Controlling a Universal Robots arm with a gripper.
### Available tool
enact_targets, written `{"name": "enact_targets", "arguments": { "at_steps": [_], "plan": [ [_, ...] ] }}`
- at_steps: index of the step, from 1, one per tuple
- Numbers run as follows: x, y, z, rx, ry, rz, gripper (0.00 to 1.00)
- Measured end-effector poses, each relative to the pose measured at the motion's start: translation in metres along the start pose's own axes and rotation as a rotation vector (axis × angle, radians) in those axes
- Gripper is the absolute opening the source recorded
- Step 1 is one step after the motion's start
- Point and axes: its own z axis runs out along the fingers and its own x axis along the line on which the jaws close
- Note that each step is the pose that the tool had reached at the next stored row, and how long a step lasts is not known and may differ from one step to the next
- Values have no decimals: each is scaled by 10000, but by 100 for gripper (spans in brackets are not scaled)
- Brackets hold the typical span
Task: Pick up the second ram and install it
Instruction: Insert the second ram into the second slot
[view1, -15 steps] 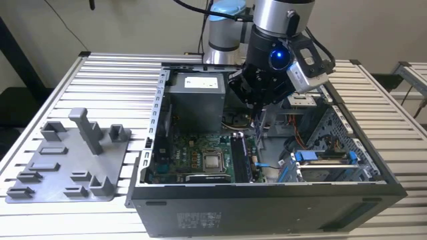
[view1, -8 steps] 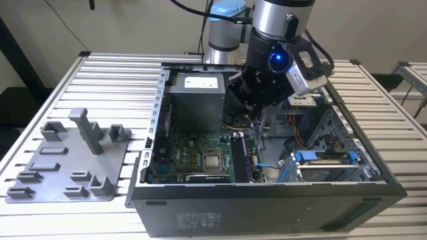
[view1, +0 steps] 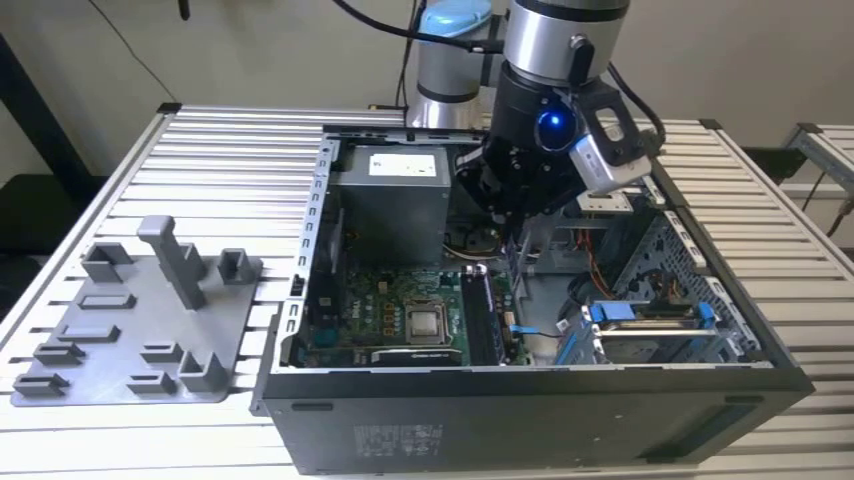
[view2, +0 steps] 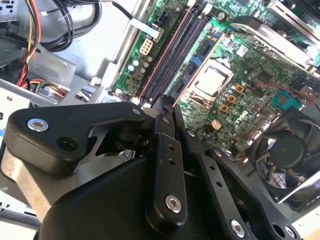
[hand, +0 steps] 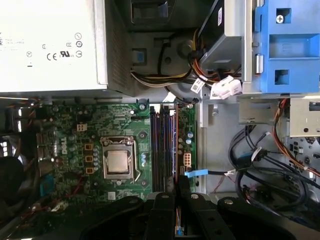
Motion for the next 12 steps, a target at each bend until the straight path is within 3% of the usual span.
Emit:
{"name": "enact_targets", "arguments": {
  "at_steps": [12],
  "plan": [
    [1,1,56,1,0,0,14]
  ]
}}
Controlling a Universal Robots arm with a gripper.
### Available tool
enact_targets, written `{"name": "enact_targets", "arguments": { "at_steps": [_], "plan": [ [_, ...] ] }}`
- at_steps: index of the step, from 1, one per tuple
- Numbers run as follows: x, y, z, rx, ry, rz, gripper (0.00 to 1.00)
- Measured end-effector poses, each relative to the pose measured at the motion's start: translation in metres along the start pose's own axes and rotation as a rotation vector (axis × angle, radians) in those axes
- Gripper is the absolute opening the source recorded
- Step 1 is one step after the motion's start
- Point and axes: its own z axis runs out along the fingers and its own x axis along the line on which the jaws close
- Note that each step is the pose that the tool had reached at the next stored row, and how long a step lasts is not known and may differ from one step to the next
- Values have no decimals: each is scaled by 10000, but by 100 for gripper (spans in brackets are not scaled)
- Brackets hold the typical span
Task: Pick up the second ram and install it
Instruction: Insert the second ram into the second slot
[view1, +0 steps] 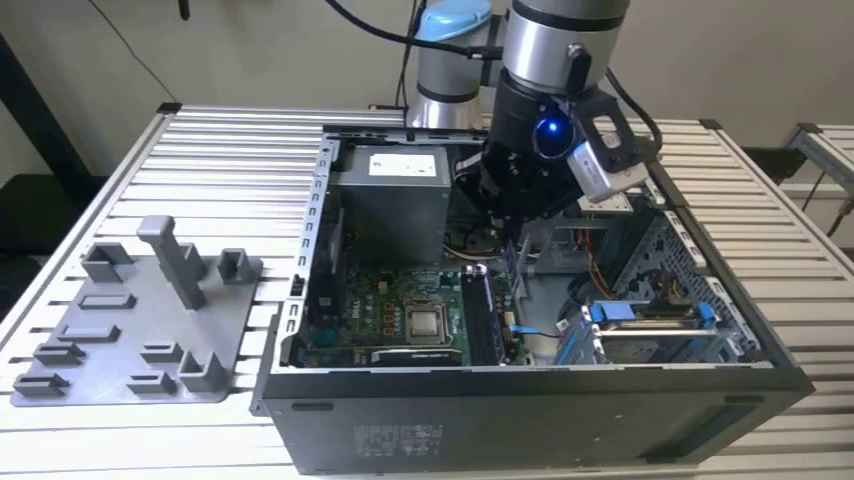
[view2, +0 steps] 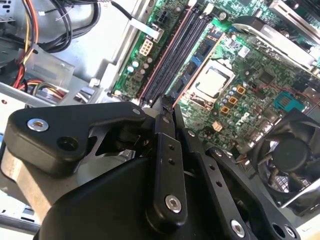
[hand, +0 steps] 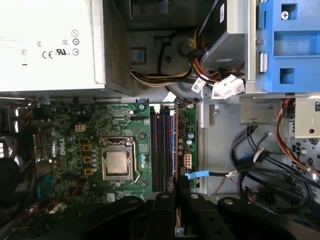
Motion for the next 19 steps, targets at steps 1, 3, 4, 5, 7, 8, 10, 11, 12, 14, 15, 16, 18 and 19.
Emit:
{"name": "enact_targets", "arguments": {
  "at_steps": [1,3,4,5,7,8,10,11,12,14,15,16,18,19],
  "plan": [
    [0,0,4,0,0,0,14],
    [0,0,12,-1,0,0,14],
    [0,0,17,0,0,0,14],
    [0,0,25,-1,0,0,14],
    [0,0,43,3,0,0,14],
    [1,0,55,4,0,0,14],
    [2,1,88,3,-3,-1,14],
    [2,2,105,3,-4,-14,14],
    [2,2,124,2,-5,-47,14],
    [2,4,160,3,-7,-161,14],
    [4,13,177,6,-10,-209,14],
    [7,29,194,7,-20,-242,14],
    [14,62,232,3,-44,-276,14],
    [18,74,249,3,-52,-281,14]
  ]
}}
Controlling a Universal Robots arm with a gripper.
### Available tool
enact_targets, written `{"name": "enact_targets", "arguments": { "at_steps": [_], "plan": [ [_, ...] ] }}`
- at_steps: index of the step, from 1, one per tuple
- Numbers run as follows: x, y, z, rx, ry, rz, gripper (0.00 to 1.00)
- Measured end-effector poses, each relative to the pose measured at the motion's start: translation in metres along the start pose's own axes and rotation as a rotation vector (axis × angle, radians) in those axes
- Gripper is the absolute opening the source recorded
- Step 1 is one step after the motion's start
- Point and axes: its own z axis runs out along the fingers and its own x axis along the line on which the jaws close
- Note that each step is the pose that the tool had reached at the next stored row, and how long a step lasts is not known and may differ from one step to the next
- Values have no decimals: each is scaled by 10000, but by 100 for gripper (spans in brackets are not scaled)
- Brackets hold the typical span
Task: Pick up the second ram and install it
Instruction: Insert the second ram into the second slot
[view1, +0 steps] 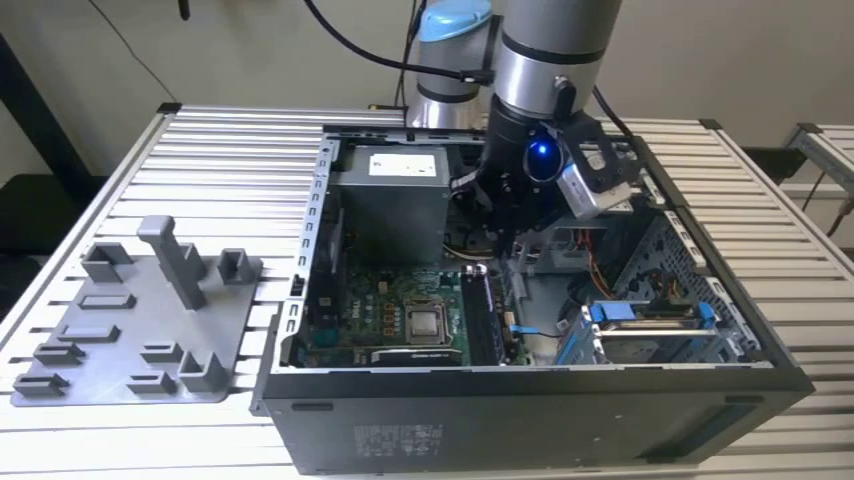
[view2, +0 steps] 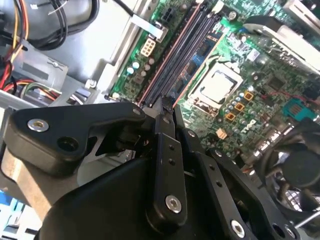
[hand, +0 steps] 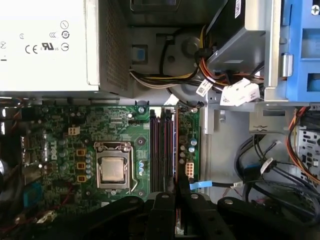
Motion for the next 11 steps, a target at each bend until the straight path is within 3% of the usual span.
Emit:
{"name": "enact_targets", "arguments": {
  "at_steps": [6,11],
  "plan": [
    [30,12,109,-1,-81,2,14],
    [58,2,199,-1,-83,2,14]
  ]
}}
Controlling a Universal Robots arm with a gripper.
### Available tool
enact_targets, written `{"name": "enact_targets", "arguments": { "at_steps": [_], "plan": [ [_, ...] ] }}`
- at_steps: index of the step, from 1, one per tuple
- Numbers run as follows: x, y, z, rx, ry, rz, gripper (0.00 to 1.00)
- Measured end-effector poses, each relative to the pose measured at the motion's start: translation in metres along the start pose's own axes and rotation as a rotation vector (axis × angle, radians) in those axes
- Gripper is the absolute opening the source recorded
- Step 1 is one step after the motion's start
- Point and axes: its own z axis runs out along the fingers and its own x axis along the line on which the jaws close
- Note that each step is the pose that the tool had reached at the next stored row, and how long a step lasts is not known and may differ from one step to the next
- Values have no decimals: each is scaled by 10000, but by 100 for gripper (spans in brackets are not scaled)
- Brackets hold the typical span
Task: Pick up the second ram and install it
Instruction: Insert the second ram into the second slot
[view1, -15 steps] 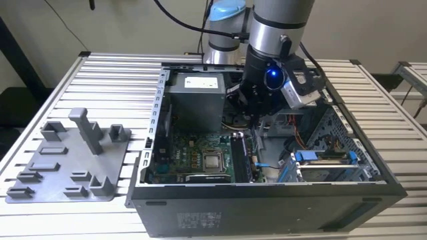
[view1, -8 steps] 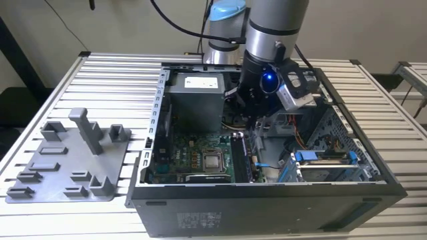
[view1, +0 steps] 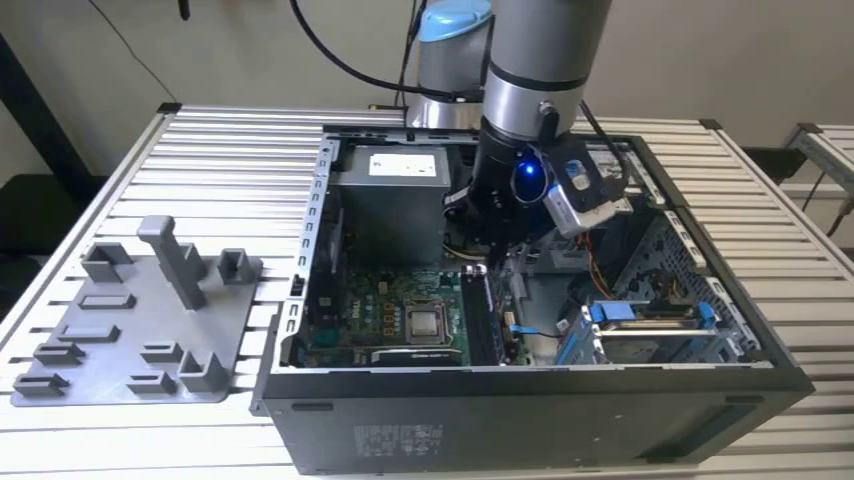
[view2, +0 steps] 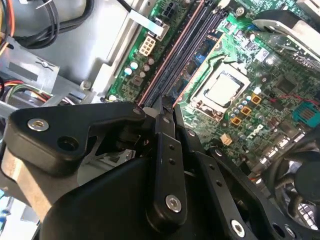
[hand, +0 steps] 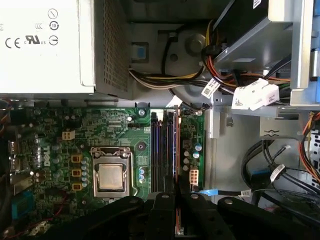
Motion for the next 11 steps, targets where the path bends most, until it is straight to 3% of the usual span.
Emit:
{"name": "enact_targets", "arguments": {
  "at_steps": [11],
  "plan": [
    [32,-79,190,8,19,216,14]
  ]
}}
